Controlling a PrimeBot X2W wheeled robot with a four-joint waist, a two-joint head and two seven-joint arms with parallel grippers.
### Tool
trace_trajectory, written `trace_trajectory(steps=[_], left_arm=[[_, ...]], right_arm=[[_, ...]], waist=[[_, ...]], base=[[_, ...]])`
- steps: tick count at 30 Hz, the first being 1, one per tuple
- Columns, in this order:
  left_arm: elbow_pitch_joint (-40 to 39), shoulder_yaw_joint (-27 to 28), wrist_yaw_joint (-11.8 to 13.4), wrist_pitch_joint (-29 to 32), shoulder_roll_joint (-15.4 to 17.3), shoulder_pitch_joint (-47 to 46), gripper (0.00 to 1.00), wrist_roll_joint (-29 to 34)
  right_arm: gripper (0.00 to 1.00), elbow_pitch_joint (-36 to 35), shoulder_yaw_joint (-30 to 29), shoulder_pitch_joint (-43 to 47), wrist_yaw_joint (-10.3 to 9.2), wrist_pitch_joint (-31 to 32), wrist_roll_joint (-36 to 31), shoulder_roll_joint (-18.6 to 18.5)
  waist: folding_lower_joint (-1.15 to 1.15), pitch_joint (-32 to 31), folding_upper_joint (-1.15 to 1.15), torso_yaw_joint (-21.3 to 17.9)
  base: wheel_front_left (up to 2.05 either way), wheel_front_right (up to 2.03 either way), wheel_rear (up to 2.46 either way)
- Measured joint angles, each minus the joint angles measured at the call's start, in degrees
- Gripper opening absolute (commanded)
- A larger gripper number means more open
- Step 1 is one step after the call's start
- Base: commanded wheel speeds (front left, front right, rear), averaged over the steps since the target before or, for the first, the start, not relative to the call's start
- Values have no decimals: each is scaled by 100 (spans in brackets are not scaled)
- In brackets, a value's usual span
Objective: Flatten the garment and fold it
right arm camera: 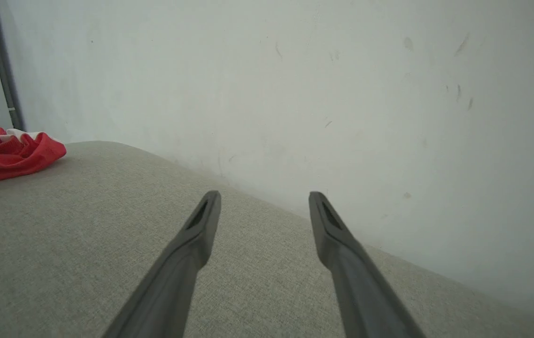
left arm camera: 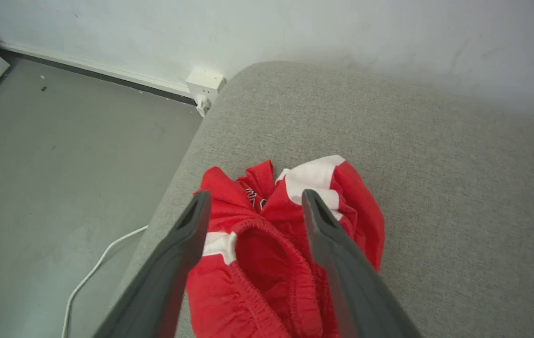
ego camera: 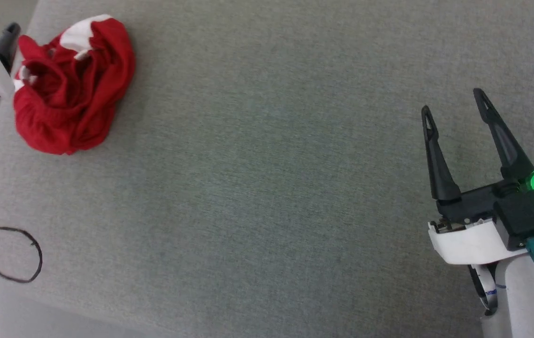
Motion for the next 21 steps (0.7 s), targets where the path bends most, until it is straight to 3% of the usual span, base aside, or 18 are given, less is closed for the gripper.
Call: trace_trajectory(steps=[9, 18, 19, 21], left_arm=[[-74, -1262, 0, 1426, 345, 215, 100, -1203], [123, -1960, 0, 1551, 536, 308, 100, -1507], [159, -2022, 0, 1553, 543, 291, 0, -1530], [188, -2135, 1, 1506, 577, 268, 0, -1563]], right_arm=[[100, -59, 10, -158, 0, -1, -23, -35], [100, -48, 51, -197, 0, -1, -23, -36], [100, -42, 59, -196, 0, -1, -23, -36], [100, -42, 66, -196, 0, -1, -22, -27]], waist=[[-1, 347, 0, -418], [-2, 431, 0, -609], [-2, 404, 0, -612], [-2, 334, 0, -613]], base=[[0, 0, 0], [0, 0, 0], [0, 0, 0], [0, 0, 0]])
